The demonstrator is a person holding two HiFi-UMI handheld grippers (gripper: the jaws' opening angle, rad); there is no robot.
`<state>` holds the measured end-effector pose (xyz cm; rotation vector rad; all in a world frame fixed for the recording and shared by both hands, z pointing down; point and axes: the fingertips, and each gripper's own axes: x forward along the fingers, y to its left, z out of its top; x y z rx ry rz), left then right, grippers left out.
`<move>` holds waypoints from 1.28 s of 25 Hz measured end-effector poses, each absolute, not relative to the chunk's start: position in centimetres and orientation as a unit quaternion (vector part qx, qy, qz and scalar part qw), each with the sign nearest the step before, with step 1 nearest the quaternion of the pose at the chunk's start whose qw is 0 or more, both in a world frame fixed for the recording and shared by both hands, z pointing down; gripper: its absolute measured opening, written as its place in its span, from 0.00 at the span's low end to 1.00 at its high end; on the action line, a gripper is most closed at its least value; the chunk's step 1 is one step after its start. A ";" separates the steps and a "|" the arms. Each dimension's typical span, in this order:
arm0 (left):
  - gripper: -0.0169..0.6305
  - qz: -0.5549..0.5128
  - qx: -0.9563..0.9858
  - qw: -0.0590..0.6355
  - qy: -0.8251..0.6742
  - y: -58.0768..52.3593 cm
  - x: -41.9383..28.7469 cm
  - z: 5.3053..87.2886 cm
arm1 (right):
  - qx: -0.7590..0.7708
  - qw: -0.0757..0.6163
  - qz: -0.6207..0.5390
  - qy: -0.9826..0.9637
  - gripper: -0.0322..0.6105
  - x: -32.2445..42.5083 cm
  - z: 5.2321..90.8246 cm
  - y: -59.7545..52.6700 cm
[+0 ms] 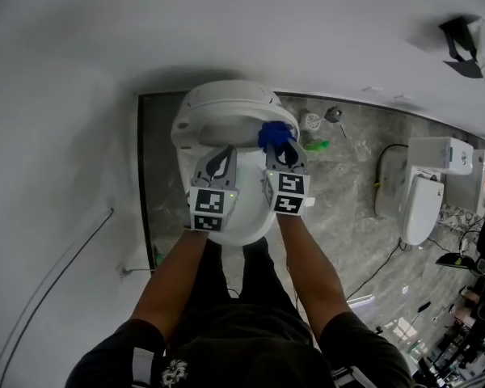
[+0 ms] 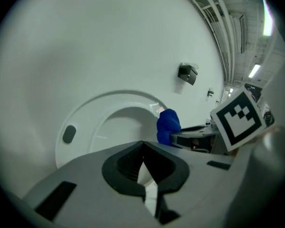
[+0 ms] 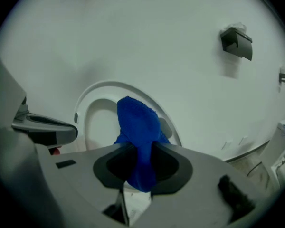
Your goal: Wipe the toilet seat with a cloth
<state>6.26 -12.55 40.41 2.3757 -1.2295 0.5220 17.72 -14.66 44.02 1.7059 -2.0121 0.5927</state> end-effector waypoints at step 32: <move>0.04 0.242 0.802 0.288 -0.465 -7.6 -2.0 59.2 | 0.543 0.362 0.269 -0.708 0.19 14.8 66.8 -9.2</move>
